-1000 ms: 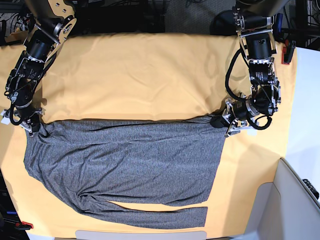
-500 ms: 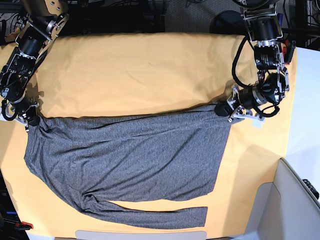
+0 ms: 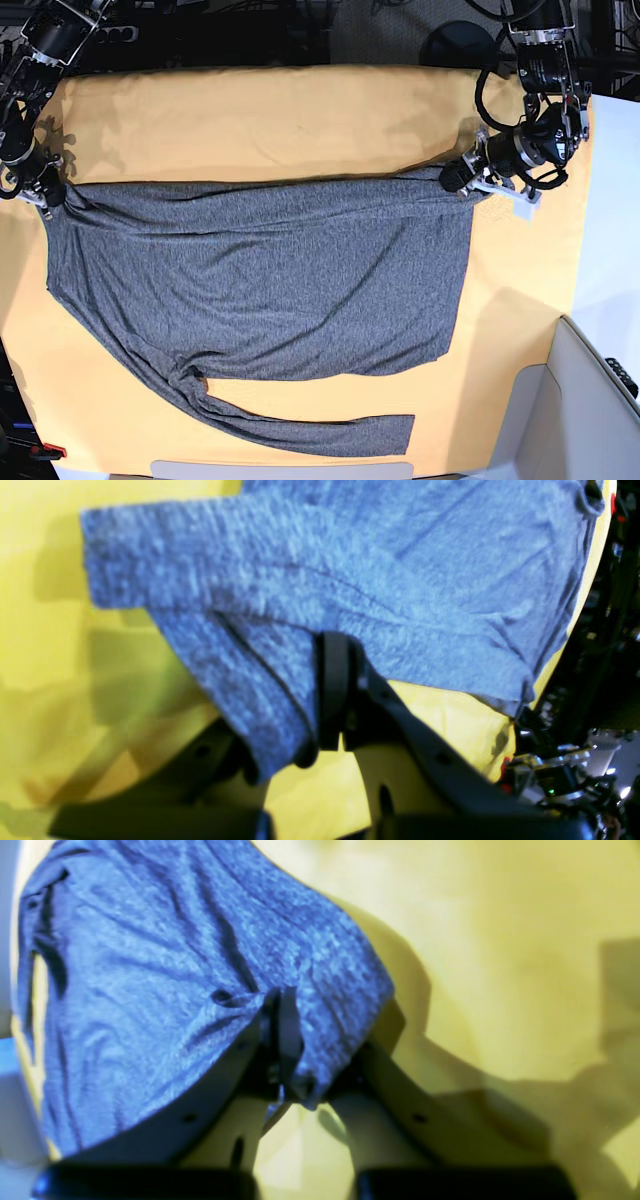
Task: Fold the T-shirt properly
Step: 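Drag the shirt edge back toward the arms with both grippers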
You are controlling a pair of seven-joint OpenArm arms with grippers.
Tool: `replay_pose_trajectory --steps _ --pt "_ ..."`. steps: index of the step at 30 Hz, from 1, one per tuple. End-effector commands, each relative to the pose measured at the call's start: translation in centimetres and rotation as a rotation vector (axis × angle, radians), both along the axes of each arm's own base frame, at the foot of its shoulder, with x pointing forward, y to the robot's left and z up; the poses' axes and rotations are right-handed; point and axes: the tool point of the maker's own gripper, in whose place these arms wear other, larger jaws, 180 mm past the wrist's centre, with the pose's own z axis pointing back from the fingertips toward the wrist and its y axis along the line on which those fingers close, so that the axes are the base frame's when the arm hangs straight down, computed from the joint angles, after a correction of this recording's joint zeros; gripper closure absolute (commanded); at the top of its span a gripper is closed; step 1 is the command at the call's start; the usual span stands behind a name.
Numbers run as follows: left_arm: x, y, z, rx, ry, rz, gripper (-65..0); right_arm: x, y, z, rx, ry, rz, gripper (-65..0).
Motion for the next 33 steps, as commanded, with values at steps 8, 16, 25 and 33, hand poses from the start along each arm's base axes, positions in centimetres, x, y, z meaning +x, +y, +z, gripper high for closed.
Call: replay_pose_trajectory --steps 8,16,25,33 --pt "-2.4 0.2 1.1 0.044 -0.015 -0.038 -0.2 -5.1 -2.3 0.2 -0.021 0.108 -0.038 0.0" --pt "-5.1 1.9 0.2 0.075 0.038 -0.009 -0.2 -8.9 -2.7 0.3 -0.037 0.172 -0.037 0.0" --pt "-7.8 2.7 -1.1 0.082 0.104 0.014 -0.2 -10.9 -2.6 -0.7 -0.045 0.23 -0.027 0.0" --pt "-9.8 1.8 -2.1 0.055 0.151 0.022 -0.2 -11.7 -2.7 -1.0 -0.048 0.252 -0.025 0.0"
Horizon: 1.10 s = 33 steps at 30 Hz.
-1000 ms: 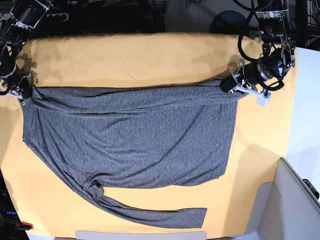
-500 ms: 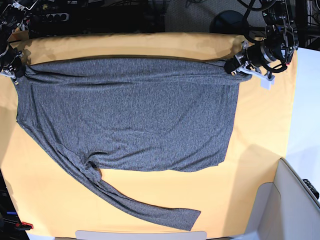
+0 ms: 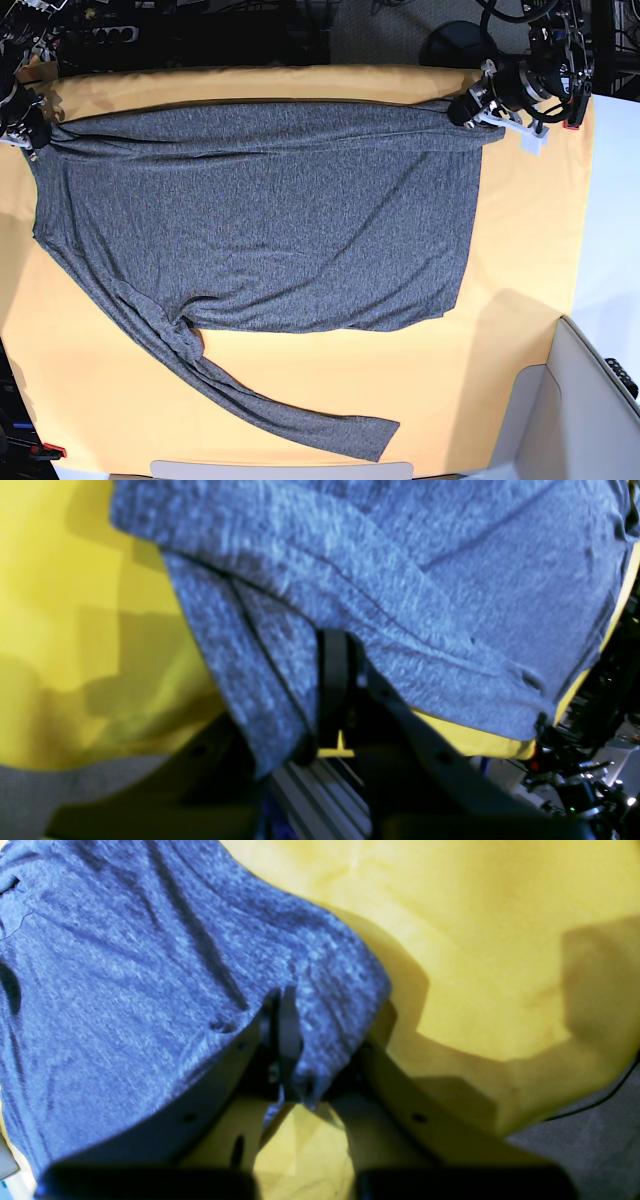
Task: Fold the T-shirt properly
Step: 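Drag the shirt edge back toward the arms with both grippers, then hold the shirt corners flat with both grippers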
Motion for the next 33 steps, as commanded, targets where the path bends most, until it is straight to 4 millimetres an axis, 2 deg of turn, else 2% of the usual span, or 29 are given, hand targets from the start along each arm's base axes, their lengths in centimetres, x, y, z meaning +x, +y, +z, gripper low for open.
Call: replay_pose_trajectory --steps 1,7,12,23,33 --pt "-0.2 0.3 0.2 0.01 0.008 -0.005 -0.2 -2.4 -0.9 -0.9 -0.025 0.107 -0.019 0.0" --pt "-1.1 0.2 0.3 0.014 0.018 -0.014 -0.2 -3.4 -0.8 -1.3 -0.024 0.132 -0.017 0.0" --pt "-1.0 -0.7 0.8 -0.001 -0.003 -0.014 -0.2 -3.5 -0.8 -1.4 -0.023 0.136 -0.015 0.0" --pt "-1.0 -0.7 0.7 0.003 0.0 -0.014 -0.2 -4.6 -1.2 -1.6 -0.034 0.169 -0.012 0.0" --pt "-1.1 -0.8 0.6 0.001 0.003 -0.013 -0.5 -4.0 0.4 -2.5 -0.02 0.192 0.046 0.0"
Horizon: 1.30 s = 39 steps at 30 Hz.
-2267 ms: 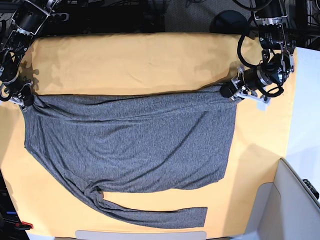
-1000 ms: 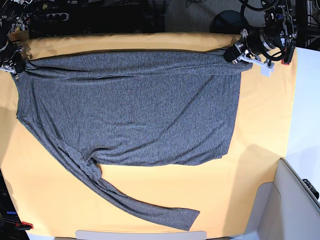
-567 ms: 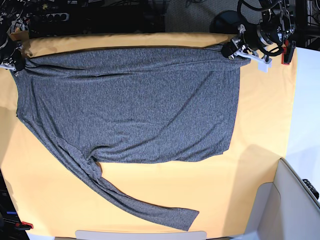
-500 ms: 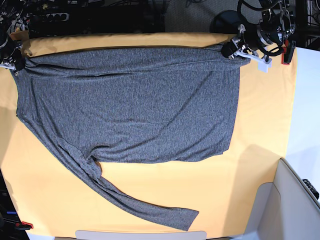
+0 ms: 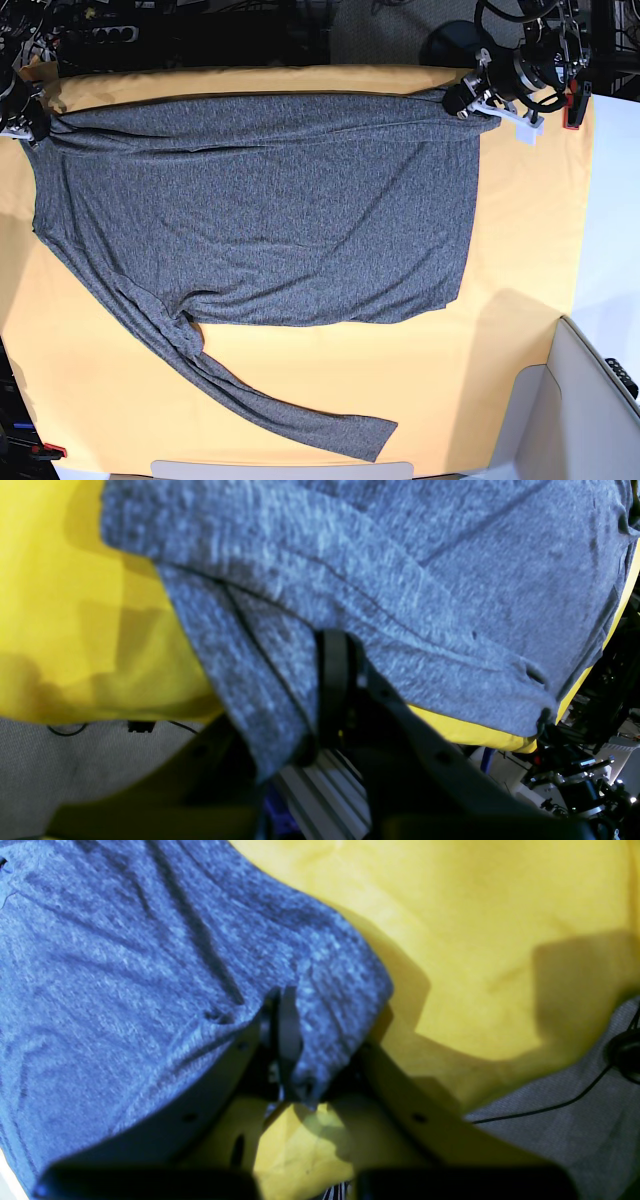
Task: Fold the T-shirt properly
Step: 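Hold the shirt corners flat with both grippers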
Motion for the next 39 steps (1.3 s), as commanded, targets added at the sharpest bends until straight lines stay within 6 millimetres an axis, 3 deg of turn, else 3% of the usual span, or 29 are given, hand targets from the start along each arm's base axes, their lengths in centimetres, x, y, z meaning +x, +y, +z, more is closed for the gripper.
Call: replay_pose_trajectory --steps 1,18,20,26,30,39 --pt "0.1 0.2 0.4 0.002 -0.004 -0.005 -0.5 -2.8 0.2 -2.0 0.003 0.143 -0.014 0.0" --pt "0.2 0.1 0.5 0.003 -0.006 -0.014 -2.9 -4.1 0.2 -2.4 0.003 0.176 -0.009 -0.5" --pt "0.2 0.1 0.5 0.003 -0.006 -0.014 -4.2 -4.3 0.4 -2.5 0.014 0.186 -0.006 -4.0" --pt "0.2 0.0 0.4 0.002 -0.004 -0.015 -5.1 -4.7 0.9 -2.7 0.043 0.209 0.003 -24.2" --pt "0.1 0.0 0.4 0.001 -0.003 -0.016 -5.2 -5.6 0.9 -2.9 0.042 0.23 0.002 -34.3" --pt "0.0 -0.1 0.4 -0.003 0.004 -0.021 -5.2 -8.5 -0.4 -2.6 0.006 0.301 0.009 -35.7"
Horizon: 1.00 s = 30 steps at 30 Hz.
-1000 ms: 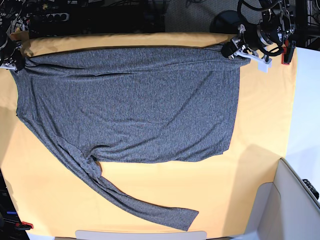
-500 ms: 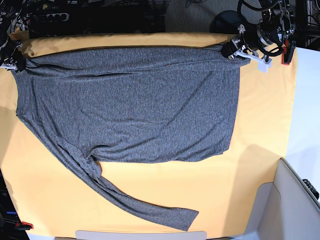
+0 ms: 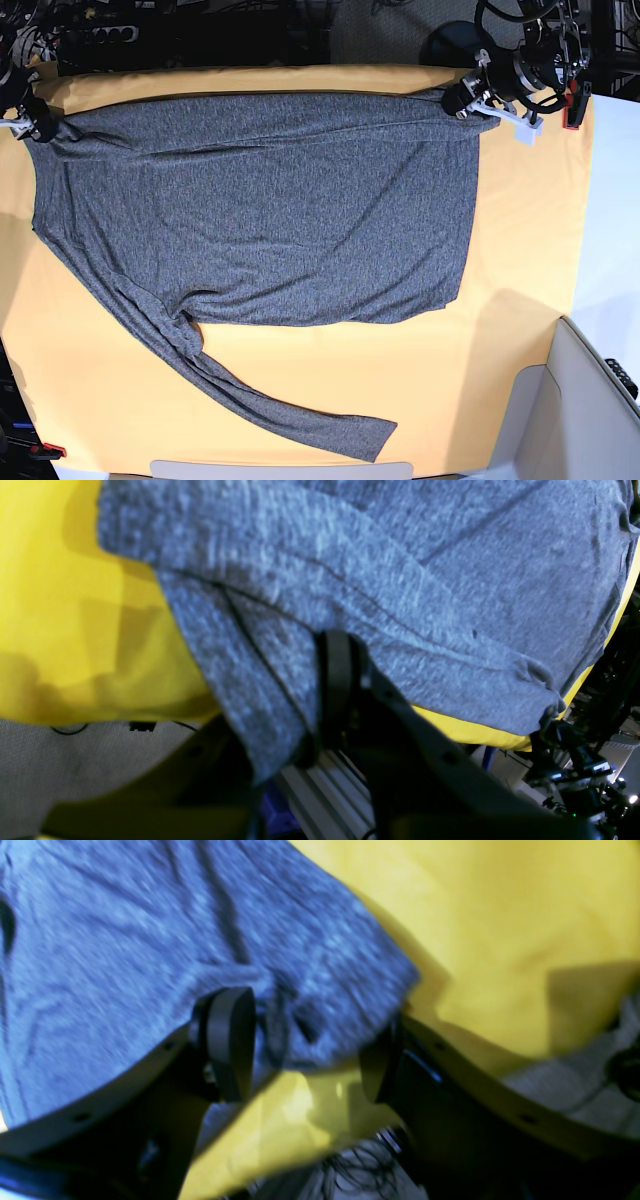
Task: Fold the T-shirt properly
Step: 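Hold the shirt corners flat with both grippers, then open the right gripper and lift it off the shirt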
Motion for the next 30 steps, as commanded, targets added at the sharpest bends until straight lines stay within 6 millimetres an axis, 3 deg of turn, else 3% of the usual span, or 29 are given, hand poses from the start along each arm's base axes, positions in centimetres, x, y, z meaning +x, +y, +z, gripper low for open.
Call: replay_pose_trajectory --steps 1,5,11,15,22,30 --pt "0.0 0.0 0.4 -0.002 0.001 -0.01 -5.5 -6.6 -0.8 -2.8 -0.014 0.28 -0.063 -35.7" --pt "0.0 0.1 0.4 0.0 0.001 -0.011 -8.6 -8.8 -2.9 -1.7 -0.044 0.284 -0.135 -35.7" --pt "-0.2 -0.2 0.4 -0.01 0.009 -0.018 -17.0 -9.6 -6.3 0.9 -0.115 0.267 -0.186 -35.7" --pt "-0.8 -0.8 0.4 -0.039 0.04 -0.046 -22.1 -9.8 -6.5 1.1 -0.115 0.263 -0.197 -35.7" --pt "-0.9 -1.0 0.5 -0.045 0.046 -0.056 -22.7 -9.5 -6.4 1.1 -0.113 0.249 -0.2 -35.6" --pt "-1.0 0.1 0.6 -0.013 0.051 -0.07 -23.4 -6.6 -5.5 3.9 -0.188 0.164 -0.129 -35.6"
